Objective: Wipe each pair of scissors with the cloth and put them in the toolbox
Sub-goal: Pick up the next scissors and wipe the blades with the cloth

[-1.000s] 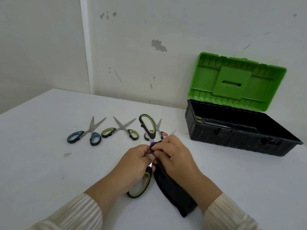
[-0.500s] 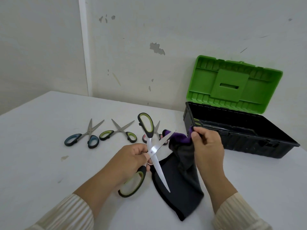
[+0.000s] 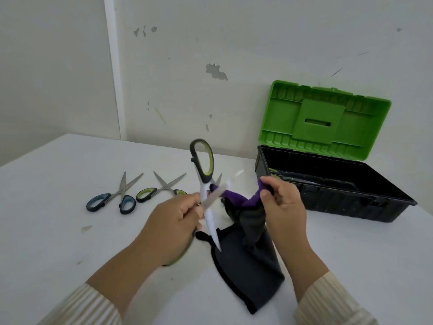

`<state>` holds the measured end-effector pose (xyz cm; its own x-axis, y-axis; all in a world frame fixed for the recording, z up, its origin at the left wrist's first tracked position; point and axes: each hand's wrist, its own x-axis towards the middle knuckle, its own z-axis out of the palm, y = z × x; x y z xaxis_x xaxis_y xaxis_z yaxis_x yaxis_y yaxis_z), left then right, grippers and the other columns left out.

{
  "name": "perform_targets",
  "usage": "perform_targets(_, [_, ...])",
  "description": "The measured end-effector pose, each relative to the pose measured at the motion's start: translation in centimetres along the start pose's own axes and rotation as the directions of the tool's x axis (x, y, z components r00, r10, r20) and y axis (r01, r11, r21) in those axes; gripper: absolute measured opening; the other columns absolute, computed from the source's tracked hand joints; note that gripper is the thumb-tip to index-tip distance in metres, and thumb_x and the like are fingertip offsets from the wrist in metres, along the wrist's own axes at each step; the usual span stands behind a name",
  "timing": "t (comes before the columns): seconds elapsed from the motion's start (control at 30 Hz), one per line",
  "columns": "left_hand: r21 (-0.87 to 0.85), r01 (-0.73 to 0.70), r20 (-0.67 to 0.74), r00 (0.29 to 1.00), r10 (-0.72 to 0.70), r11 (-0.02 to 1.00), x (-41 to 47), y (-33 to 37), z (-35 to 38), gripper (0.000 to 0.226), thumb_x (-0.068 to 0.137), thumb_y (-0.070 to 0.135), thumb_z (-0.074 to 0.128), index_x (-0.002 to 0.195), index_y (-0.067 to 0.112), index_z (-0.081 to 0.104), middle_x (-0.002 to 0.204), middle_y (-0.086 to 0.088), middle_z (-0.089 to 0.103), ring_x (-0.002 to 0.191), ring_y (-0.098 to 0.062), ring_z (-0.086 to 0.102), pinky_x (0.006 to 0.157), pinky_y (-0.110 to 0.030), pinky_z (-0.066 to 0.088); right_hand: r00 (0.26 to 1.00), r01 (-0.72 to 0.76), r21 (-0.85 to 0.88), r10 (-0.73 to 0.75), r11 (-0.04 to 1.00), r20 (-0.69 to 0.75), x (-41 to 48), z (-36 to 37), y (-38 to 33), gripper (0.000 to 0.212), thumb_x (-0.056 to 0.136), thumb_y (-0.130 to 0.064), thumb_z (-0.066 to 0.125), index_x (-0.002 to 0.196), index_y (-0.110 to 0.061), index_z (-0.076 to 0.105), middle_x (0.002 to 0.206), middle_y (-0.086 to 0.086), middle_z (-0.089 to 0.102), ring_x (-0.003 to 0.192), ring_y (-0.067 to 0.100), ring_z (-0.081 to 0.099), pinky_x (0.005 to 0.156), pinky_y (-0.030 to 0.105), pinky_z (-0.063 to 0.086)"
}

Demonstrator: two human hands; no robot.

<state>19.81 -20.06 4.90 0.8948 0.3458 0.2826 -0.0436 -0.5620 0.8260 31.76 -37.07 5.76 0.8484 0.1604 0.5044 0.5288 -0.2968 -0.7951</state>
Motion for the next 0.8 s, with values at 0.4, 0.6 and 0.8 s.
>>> perform_targets(0.4, [0.642,-0.369,0.023,0.885,0.464,0.672,0.9,-3.1,0.3,0.055,0.071,0.005,0.074,0.12,0.029,0.063,0.078,0.001,0.059,0.059,-0.02,0.056,0.045,-0.028,0.042,0.686,-0.663,0.34,0.359,0.667,0.633,-1.1,0.5,-2.0,0.028,0.077,-0.026,0.059,0.078,0.002,0.066,0.074,0.013,0.064,0.072,0.026,0.055,0.077,0.038,0.042])
perform_targets(0.6, [0.201,0.236,-0.182,0.963,-0.2,0.951,1.0,-1.5,-0.8,0.021,0.081,0.044,0.066,0.083,0.025,0.059,0.082,0.011,0.064,0.071,-0.005,0.058,0.062,-0.024,0.045,0.699,-0.579,0.159,0.386,0.8,0.602,-1.3,0.7,-2.1,0.026,0.057,-0.031,0.059,0.065,-0.006,0.065,0.073,0.009,0.054,0.07,0.026,0.041,0.069,0.034,0.034])
perform_targets(0.8, [-0.368,0.531,0.257,0.847,-0.465,0.763,1.1,-1.4,-2.0,0.022,0.084,0.031,0.069,0.081,0.01,0.075,0.068,-0.001,0.073,0.054,-0.016,0.056,0.059,-0.028,0.043,0.77,-0.298,0.086,0.186,0.951,0.61,-1.3,-0.1,-1.9,0.028,0.084,-0.014,0.049,0.064,-0.011,0.068,0.08,-0.007,0.062,0.066,-0.002,0.054,0.057,0.008,0.041])
